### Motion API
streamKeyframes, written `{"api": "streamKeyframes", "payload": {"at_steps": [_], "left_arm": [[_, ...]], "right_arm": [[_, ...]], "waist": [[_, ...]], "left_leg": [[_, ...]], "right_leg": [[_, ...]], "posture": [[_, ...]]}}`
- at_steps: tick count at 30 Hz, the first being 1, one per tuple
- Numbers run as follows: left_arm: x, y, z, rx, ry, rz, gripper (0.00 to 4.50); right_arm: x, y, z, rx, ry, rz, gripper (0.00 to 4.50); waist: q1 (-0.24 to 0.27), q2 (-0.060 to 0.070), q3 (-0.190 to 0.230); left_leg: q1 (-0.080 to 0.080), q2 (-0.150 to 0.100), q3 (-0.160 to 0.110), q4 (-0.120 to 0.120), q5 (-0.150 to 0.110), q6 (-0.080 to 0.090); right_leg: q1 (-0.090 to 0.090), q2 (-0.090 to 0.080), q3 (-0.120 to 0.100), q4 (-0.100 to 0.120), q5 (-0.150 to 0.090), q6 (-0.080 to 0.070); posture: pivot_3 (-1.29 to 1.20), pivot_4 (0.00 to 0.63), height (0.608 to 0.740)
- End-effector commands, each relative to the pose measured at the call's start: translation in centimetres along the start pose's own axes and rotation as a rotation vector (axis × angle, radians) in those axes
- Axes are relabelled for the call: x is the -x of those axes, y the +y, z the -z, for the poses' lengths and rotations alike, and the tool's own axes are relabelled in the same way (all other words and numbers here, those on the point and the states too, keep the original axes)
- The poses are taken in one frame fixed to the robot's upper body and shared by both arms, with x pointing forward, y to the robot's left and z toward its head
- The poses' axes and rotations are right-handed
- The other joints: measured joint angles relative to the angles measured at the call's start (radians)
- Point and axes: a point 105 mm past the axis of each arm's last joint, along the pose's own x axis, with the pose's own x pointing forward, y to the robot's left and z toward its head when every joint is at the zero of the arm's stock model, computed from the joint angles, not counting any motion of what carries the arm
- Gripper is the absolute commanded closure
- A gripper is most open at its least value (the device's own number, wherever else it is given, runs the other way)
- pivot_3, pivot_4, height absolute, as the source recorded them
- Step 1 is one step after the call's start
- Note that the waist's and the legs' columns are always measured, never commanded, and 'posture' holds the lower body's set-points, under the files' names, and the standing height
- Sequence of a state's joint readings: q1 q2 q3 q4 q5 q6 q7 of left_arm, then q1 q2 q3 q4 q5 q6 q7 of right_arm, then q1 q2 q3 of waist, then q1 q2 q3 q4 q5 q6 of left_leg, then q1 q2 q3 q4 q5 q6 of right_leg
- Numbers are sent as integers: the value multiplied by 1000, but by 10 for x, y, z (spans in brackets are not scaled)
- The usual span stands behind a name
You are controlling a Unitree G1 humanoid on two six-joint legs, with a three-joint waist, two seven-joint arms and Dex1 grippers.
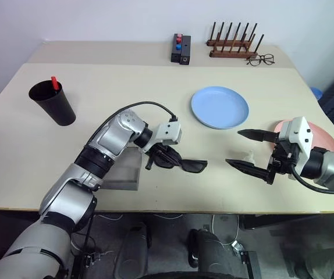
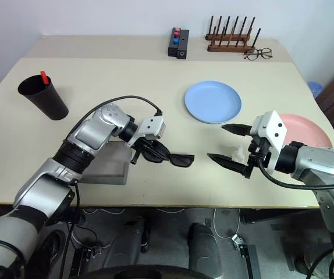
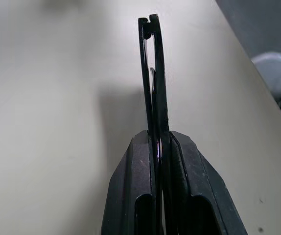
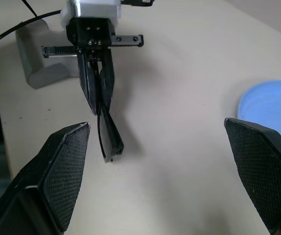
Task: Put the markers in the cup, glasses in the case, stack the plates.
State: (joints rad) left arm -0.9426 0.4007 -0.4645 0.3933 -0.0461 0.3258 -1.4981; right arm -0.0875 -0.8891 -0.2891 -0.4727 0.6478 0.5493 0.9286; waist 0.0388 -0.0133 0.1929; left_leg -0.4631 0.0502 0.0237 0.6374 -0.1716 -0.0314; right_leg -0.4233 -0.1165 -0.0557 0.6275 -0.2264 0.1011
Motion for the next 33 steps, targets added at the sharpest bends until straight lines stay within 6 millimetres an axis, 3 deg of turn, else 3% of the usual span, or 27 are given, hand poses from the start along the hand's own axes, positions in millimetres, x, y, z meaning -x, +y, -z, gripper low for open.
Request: {"api": "streamKeyframes", "payload": {"at_steps": [1, 6, 10, 15, 20, 25, 29, 33], "left_arm": [[28, 8, -34, -14, -93, -36, 4496], [63, 2, -51, 27, -114, -20, 4496], [101, -14, -25, 21, 35, -36, 4496], [143, -27, -2, 90, 95, -82, 4496], [169, -43, 22, 156, 125, -106, 4496], [177, -56, 54, 161, 92, -134, 4496], [173, -58, 60, 213, -30, -146, 4496], [164, -67, 70, 198, -44, -121, 4496]], "right_arm": [[-1, -1, -8, 36, -27, 2, 0], [-4, -3, -8, 37, -30, -2, 0], [-4, -4, -9, 37, -33, -4, 0], [-3, -4, -8, 33, -30, -6, 0], [-5, -5, -8, 37, -31, -12, 0], [-8, -7, -13, 53, -50, -17, 0], [-10, -8, -15, 65, -47, -22, 0], [-11, -11, -22, 71, -67, -29, 0]], "waist": [[0, 0, 0], [-3, 0, 0], [-19, 1, 0], [-23, 0, 1], [-26, 0, 1], [-26, 0, 1], [-25, 0, 1], [-25, 0, 1]], "left_leg": [[0, 0, 0, -1, 0, 0], [0, 0, 0, -2, 0, 0], [2, 0, 0, -5, 0, 0], [1, 0, 0, -4, 0, 0], [1, 0, 1, -5, 0, 0], [1, 0, 1, -5, 0, 0], [0, 1, 1, -5, 0, 0], [-1, 0, 1, -4, 0, 0]], "right_leg": [[0, 0, 0, 0, 0, 1], [-1, 0, 0, 1, -1, 1], [-1, 1, 1, 1, -1, 1], [-2, 1, 0, 1, -1, 1], [-2, 0, 1, 0, -1, 1], [-3, 0, 1, -1, -1, 1], [-4, 0, 1, 0, -1, 1], [-3, 0, 1, 0, -1, 1]], "posture": [[0, 150, 740], [0, 150, 740], [0, 150, 740], [0, 150, 740], [0, 150, 740], [0, 150, 740], [0, 150, 740], [0, 150, 740]]}}
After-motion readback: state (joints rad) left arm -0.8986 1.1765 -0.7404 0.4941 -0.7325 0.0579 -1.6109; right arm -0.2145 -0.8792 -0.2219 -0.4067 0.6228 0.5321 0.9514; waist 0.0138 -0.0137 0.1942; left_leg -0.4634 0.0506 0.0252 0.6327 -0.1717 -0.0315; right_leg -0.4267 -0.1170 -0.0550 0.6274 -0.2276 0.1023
